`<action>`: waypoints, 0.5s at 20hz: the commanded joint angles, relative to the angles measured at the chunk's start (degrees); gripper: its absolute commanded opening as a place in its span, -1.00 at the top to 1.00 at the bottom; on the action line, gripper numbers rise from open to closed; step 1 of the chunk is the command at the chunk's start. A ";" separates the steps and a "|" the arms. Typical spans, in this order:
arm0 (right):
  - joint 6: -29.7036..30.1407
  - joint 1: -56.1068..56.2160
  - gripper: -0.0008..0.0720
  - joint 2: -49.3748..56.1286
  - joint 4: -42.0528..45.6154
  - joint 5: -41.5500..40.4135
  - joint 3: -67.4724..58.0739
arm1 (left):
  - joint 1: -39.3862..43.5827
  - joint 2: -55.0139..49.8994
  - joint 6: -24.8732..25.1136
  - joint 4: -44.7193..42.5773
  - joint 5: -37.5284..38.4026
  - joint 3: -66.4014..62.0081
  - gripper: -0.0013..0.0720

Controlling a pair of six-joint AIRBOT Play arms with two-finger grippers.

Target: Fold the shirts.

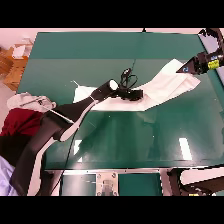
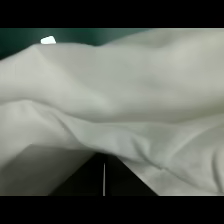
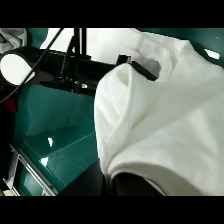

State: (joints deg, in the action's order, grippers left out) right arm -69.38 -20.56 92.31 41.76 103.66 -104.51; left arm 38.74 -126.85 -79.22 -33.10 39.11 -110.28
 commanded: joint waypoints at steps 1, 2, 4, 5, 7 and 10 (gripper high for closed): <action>-0.72 1.07 0.94 -0.85 -0.17 -1.66 -0.04 | 0.11 -1.79 -0.37 1.92 1.53 -2.97 0.90; -0.76 1.05 0.94 -0.85 -0.17 -1.77 -0.04 | -0.63 -1.79 -0.22 1.86 3.91 -4.17 0.90; -2.21 1.03 0.94 -0.85 -0.17 -1.81 -0.04 | -3.06 -1.38 0.02 1.75 11.28 -6.67 0.90; -2.71 1.09 0.95 -0.85 -0.22 -1.86 -0.04 | -5.07 -0.42 0.72 1.51 15.52 -7.08 0.91; -4.52 1.38 0.94 -0.85 -0.44 -1.86 -0.04 | -10.14 2.86 0.70 -2.60 23.58 -7.08 0.91; -7.41 4.37 0.94 -0.85 -1.77 -2.67 -0.04 | -18.73 10.19 -0.44 -15.50 35.47 -7.06 0.91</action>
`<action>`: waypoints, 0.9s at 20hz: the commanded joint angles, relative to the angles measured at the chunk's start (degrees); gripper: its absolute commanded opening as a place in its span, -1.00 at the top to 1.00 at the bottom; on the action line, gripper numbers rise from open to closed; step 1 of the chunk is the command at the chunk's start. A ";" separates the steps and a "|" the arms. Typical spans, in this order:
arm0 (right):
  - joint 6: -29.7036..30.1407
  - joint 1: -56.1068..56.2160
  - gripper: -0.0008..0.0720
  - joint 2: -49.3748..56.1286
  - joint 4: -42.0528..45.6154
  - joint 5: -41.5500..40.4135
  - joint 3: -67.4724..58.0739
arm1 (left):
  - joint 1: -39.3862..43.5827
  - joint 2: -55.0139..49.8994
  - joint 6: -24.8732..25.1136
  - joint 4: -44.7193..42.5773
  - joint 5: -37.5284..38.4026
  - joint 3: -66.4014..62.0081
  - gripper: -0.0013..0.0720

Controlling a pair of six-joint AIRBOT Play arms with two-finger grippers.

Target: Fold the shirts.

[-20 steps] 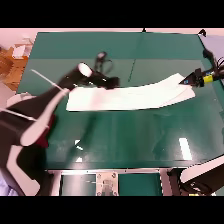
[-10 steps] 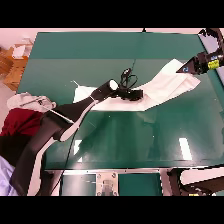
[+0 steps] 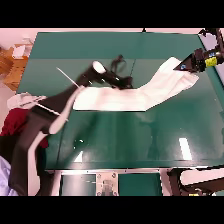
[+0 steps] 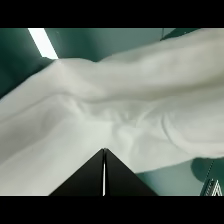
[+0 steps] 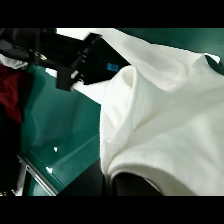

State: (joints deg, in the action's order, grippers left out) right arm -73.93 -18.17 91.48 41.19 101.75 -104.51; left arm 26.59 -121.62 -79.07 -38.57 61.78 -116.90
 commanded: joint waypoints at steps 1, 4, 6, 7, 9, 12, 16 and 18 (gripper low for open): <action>-3.65 3.98 0.94 -0.02 -1.99 -1.95 -0.04 | -9.62 7.72 -0.59 -13.75 16.26 -0.44 0.91; -6.16 13.46 0.94 0.04 -1.53 -9.46 0.22 | -17.66 14.67 -0.57 -17.70 22.40 -0.42 0.91; -7.74 21.22 0.94 0.55 0.28 -18.18 1.57 | -22.14 18.08 -0.55 -17.66 24.33 -0.42 0.91; -8.66 25.00 0.94 1.27 0.87 -22.71 2.40 | -24.06 19.52 -0.44 -17.68 24.83 -0.42 0.91; -10.64 33.42 0.94 4.39 1.25 -33.14 4.02 | -26.93 21.29 -0.33 -17.68 25.68 -0.42 0.90; -11.58 46.27 0.94 12.31 0.09 -50.23 4.85 | -29.35 21.66 0.35 -17.92 28.17 -0.33 0.90; -7.28 60.61 -0.62 21.49 -2.62 -79.49 4.81 | -29.68 21.66 3.15 -18.69 28.24 0.02 0.90; -4.46 59.69 -0.62 20.15 0.31 -76.41 4.70 | -29.68 21.66 4.35 -18.71 28.33 0.04 0.90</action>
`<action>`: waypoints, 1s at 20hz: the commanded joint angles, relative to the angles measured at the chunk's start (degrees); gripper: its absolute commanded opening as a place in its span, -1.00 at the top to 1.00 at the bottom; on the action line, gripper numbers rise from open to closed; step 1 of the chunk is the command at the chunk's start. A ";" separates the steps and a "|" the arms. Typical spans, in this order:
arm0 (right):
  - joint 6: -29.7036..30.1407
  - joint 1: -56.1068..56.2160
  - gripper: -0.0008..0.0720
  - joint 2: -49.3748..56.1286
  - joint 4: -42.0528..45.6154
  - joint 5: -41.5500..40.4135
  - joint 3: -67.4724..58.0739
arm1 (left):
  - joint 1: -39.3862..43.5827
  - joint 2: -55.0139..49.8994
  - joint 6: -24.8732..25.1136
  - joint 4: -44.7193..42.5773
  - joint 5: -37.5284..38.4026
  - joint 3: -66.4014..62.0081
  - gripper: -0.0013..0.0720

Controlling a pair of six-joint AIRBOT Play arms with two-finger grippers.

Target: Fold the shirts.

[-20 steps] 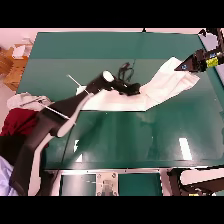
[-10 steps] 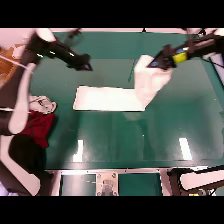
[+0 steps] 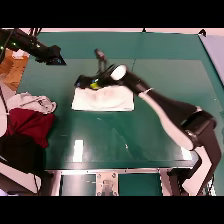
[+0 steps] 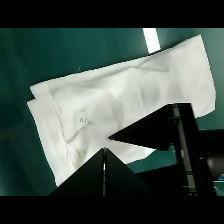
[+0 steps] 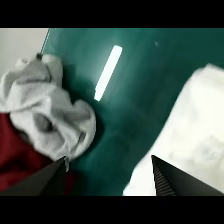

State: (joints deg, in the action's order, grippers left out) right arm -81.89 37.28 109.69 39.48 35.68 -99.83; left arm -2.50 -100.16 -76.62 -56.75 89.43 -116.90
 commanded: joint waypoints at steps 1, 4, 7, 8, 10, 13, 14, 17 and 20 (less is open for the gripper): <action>3.48 2.01 -0.62 0.13 4.94 -6.03 0.02 | -0.59 0.20 2.14 -0.52 0.66 0.04 0.90; 1.77 -8.02 -0.61 -6.08 11.63 10.05 0.04 | -0.59 0.20 2.14 -0.52 0.59 0.04 0.90; -0.61 -20.44 -0.61 -10.67 15.47 24.87 1.73 | -0.59 0.20 2.12 -0.52 0.79 0.04 0.90; -0.90 -24.20 -0.61 -11.82 15.43 27.98 3.74 | -0.59 0.20 2.12 -0.52 1.05 0.04 0.90; -1.14 -31.01 -0.61 -13.68 15.39 29.99 10.60 | -0.59 0.20 2.10 -0.52 1.22 0.04 0.90; -0.20 -37.79 -0.61 -13.81 11.96 28.30 21.86 | -0.57 0.20 2.10 -0.50 1.22 0.04 0.90; 0.55 -38.77 -0.61 -13.53 10.19 26.99 25.03 | -0.59 0.20 2.12 -0.50 1.18 0.02 0.90; 4.70 -38.80 -0.60 -10.14 3.02 25.44 28.65 | -0.59 0.20 2.10 -0.50 1.07 0.04 0.90; 9.09 -35.91 -0.47 -5.11 -5.81 25.35 28.59 | -0.57 0.20 2.10 -0.48 1.11 0.04 0.90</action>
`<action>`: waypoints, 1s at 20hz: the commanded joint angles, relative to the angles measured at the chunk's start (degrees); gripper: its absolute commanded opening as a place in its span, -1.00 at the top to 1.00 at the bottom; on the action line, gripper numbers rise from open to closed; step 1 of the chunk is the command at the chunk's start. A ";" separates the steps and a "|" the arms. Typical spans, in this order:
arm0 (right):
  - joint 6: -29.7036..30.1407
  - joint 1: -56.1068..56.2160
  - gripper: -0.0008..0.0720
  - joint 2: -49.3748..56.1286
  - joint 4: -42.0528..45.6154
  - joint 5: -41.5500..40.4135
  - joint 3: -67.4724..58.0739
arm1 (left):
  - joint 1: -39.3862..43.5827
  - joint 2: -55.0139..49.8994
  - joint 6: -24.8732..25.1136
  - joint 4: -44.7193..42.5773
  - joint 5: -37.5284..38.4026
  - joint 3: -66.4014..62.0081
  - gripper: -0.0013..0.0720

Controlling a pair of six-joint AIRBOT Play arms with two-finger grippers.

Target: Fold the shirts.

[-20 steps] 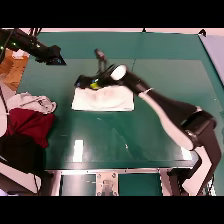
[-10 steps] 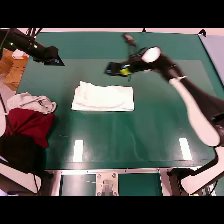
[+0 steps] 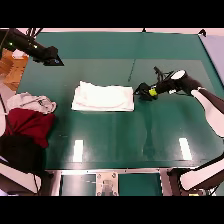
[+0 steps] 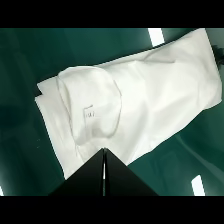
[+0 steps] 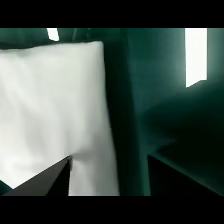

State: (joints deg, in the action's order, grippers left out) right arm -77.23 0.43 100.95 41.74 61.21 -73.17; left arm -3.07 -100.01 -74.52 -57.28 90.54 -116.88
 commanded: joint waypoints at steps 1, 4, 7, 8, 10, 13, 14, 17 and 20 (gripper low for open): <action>6.12 2.10 -0.11 5.03 -10.38 -0.22 1.92 | -0.02 0.04 0.00 0.04 0.02 0.02 0.90; 10.08 4.90 0.10 6.64 -17.00 -0.31 1.84 | 0.00 0.04 0.00 0.04 0.31 0.02 0.90; 11.93 5.53 0.87 6.51 -21.94 1.68 -0.87 | 0.00 0.04 0.00 0.04 0.44 0.02 0.90; 11.93 5.29 0.94 6.29 -22.80 3.56 -2.99 | 0.00 0.04 0.00 0.04 0.55 0.02 0.90; 11.67 3.52 0.94 4.04 -22.75 6.95 -7.80 | -0.02 0.04 0.00 0.04 0.59 0.02 0.91; 9.86 -3.15 0.95 -3.63 -21.68 8.33 -12.98 | -0.02 0.04 -0.02 0.04 0.61 0.02 0.90; 8.07 -6.38 0.95 -6.45 -19.28 8.33 -14.03 | 0.00 0.04 -0.02 0.04 0.59 0.02 0.90; -0.04 -19.54 0.95 -14.27 -5.05 8.46 -14.56 | 0.00 0.04 -0.09 0.04 0.59 0.00 0.90; -5.51 -34.62 0.95 -18.32 6.88 10.01 -13.51 | 0.00 0.04 -0.24 0.04 0.61 0.02 0.90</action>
State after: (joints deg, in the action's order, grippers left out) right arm -76.64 -22.13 87.20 36.71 69.89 -86.72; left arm -3.05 -100.01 -74.61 -57.19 91.15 -116.88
